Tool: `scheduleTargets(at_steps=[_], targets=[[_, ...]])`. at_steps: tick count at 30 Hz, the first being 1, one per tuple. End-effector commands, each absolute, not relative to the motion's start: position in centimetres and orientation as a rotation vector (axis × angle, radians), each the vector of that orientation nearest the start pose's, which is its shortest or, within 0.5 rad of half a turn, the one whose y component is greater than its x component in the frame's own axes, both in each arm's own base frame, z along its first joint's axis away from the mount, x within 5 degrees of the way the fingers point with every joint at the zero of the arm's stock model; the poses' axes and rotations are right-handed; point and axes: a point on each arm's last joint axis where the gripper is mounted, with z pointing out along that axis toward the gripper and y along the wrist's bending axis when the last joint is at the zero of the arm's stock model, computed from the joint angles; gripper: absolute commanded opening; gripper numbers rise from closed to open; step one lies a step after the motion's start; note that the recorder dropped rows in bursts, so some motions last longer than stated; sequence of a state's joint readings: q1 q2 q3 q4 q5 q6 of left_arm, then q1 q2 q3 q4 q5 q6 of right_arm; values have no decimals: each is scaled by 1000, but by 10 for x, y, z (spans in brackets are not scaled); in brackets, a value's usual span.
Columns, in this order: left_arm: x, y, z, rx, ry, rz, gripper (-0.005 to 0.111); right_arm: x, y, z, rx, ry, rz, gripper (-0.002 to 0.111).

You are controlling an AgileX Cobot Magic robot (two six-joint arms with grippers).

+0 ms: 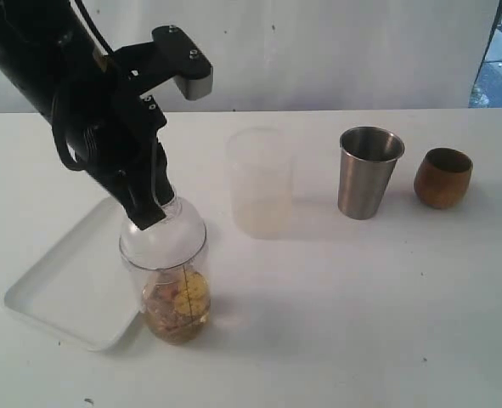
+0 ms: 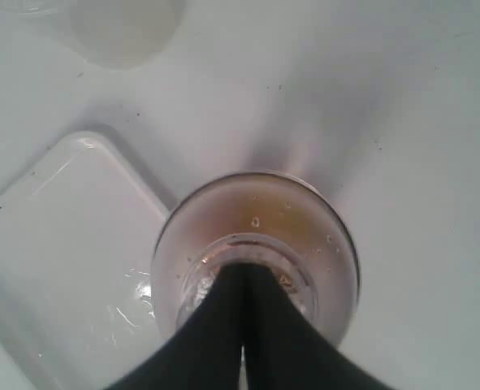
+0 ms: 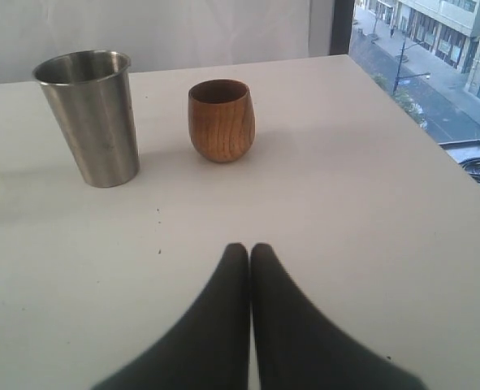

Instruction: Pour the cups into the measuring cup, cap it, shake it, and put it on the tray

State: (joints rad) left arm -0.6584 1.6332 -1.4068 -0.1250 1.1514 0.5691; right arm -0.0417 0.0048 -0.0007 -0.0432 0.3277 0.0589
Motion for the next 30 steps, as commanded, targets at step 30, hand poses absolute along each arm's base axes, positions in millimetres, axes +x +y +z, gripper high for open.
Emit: scheduleTargets(at_steps=[30], targets=[[236, -201, 348, 1595, 2236, -221, 46, 54, -4, 184, 70, 1801, -39, 0]])
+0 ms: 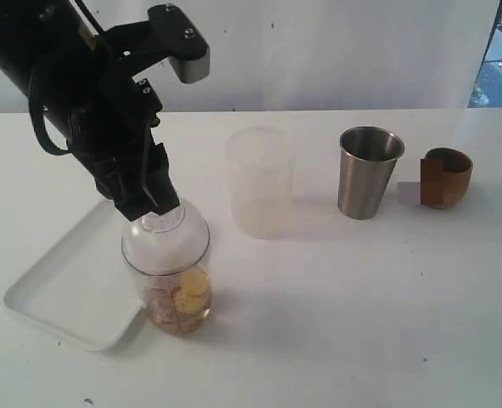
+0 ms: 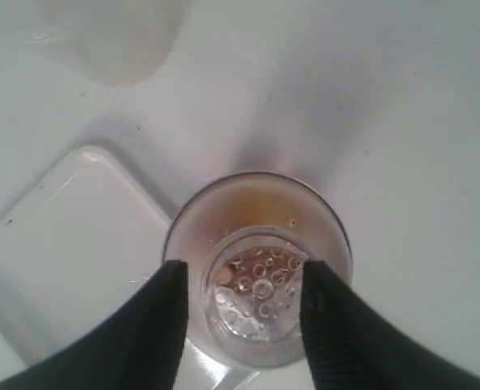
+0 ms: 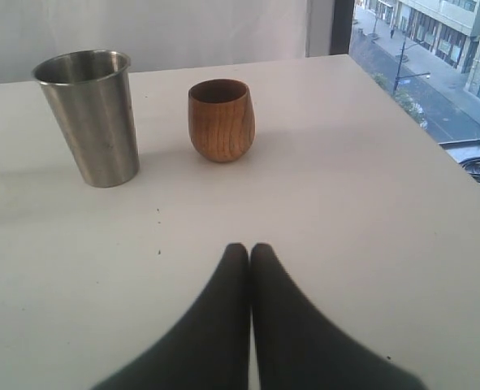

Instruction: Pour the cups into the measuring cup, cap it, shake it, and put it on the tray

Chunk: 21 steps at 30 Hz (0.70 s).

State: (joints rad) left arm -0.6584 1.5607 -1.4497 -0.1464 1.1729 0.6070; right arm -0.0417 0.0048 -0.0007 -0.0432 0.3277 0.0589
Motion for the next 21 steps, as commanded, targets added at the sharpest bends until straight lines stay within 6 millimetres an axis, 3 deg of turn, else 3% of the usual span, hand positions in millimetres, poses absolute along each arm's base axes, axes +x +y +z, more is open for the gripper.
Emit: scheduleTargets(at_steps=[1, 9, 11, 18, 21], targets=[[235, -200, 351, 1591, 2229, -221, 46, 54, -4, 184, 70, 1801, -39, 0], [228, -195, 364, 1553, 2180, -230, 46, 54, -4, 184, 70, 1801, -39, 0], [228, -193, 372, 1440, 2182, -237, 46, 54, -4, 184, 70, 1801, -39, 0], [195, -163, 401, 1085, 1889, -307, 46, 54, -4, 184, 70, 1801, -39, 0], [176, -147, 390, 1003, 1805, -319, 46, 54, -4, 184, 70, 1801, -39, 0]])
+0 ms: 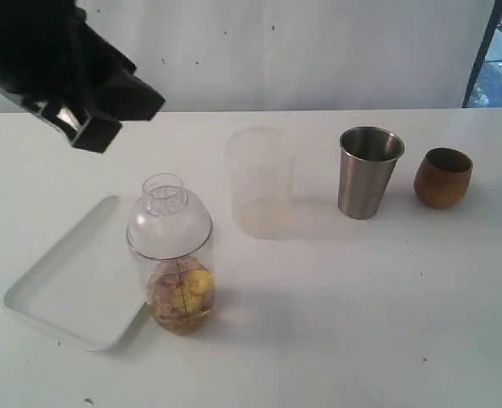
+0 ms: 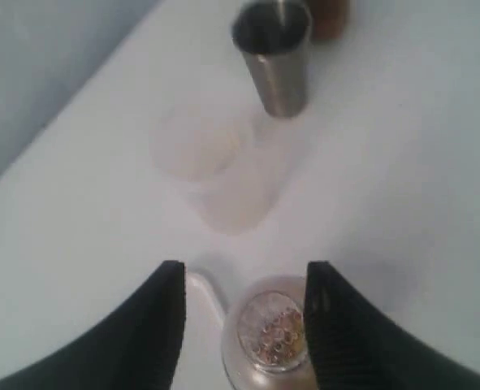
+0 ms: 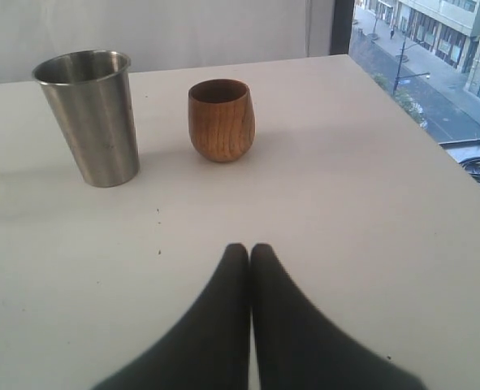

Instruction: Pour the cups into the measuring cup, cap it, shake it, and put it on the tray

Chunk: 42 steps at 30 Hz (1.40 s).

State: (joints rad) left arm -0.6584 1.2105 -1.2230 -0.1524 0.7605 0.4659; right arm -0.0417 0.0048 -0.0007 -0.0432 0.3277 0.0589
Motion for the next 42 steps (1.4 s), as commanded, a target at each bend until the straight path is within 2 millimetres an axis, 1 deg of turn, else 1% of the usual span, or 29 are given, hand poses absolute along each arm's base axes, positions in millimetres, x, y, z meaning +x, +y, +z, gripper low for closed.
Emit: scheduleTargets(at_steps=[1, 4, 6, 8, 9, 10, 15, 18, 23, 25, 26, 29, 31, 34, 36, 39, 42], targets=[[171, -142, 384, 987, 1791, -320, 46, 54, -4, 184, 70, 1801, -39, 0], [162, -134, 363, 960, 1773, -317, 46, 54, -4, 184, 70, 1801, -39, 0], [162, -134, 352, 954, 1774, -309, 46, 54, -4, 184, 70, 1801, -39, 0], [164, -134, 342, 952, 1777, -299, 51, 54, -4, 184, 70, 1801, -39, 0], [164, -134, 339, 944, 1777, -301, 54, 54, -4, 184, 70, 1801, -39, 0], [164, -134, 337, 936, 1769, -299, 62, 54, -4, 184, 70, 1801, -39, 0], [165, -133, 334, 939, 1761, -287, 92, 54, -4, 184, 70, 1801, -39, 0], [164, -133, 333, 930, 1781, -300, 106, 54, -4, 184, 70, 1801, -39, 0], [163, -133, 332, 914, 1803, -327, 105, 54, -4, 184, 70, 1801, -39, 0], [163, -134, 328, 864, 1785, -358, 105, 54, -4, 184, 70, 1801, -39, 0], [162, -133, 323, 817, 1765, -374, 105, 54, -4, 184, 70, 1801, -39, 0], [156, -127, 293, 745, 1703, -366, 105, 54, -4, 184, 70, 1801, -39, 0], [147, -120, 265, 702, 1688, -362, 105, 54, -4, 184, 70, 1801, -39, 0], [136, -109, 245, 567, 1639, -444, 105, 54, -4, 184, 70, 1801, -39, 0], [127, -108, 235, 582, 1618, -506, 105, 54, -4, 184, 70, 1801, -39, 0], [113, -111, 215, 707, 1586, -584, 105, 54, -4, 184, 70, 1801, -39, 0], [112, -109, 194, 711, 1632, -583, 105, 54, -4, 184, 70, 1801, -39, 0]])
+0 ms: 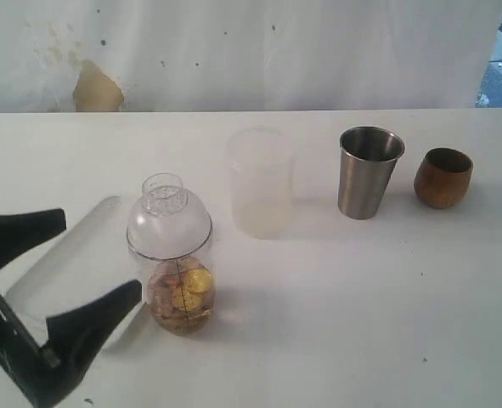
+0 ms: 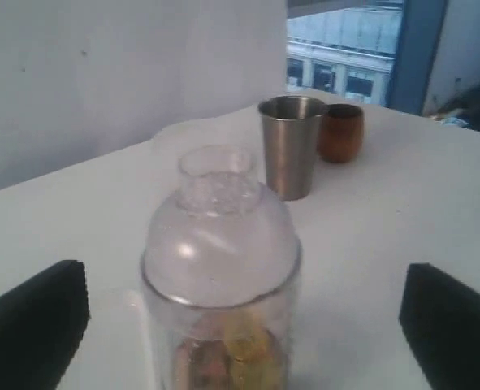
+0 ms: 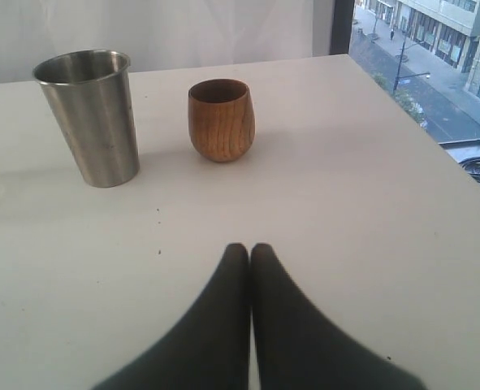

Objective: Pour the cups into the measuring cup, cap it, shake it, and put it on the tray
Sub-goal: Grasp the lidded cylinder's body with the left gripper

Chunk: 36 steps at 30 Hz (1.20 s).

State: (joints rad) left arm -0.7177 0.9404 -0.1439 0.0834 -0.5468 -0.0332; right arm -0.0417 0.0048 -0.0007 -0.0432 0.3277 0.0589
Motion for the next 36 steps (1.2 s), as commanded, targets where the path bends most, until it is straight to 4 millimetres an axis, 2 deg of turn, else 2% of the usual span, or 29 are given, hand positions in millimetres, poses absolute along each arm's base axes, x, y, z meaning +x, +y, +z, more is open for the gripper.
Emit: scheduleTargets(at_steps=[1, 6, 15, 20, 28, 32, 36], targets=[[113, -110, 189, 714, 1645, -580, 105, 54, -4, 184, 70, 1801, -39, 0], [121, -119, 171, 729, 1680, -589, 105, 54, -4, 184, 70, 1801, -39, 0], [150, -137, 140, 754, 1757, -493, 105, 54, -4, 184, 70, 1801, -39, 0], [160, -136, 140, 632, 1722, -460, 105, 54, -4, 184, 70, 1801, -39, 0], [178, -162, 126, 747, 1761, -500, 105, 54, -4, 184, 70, 1801, -39, 0], [186, -162, 126, 674, 1777, -470, 105, 54, -4, 184, 70, 1801, -39, 0], [187, -161, 125, 684, 1781, -447, 105, 54, -4, 184, 70, 1801, -39, 0]])
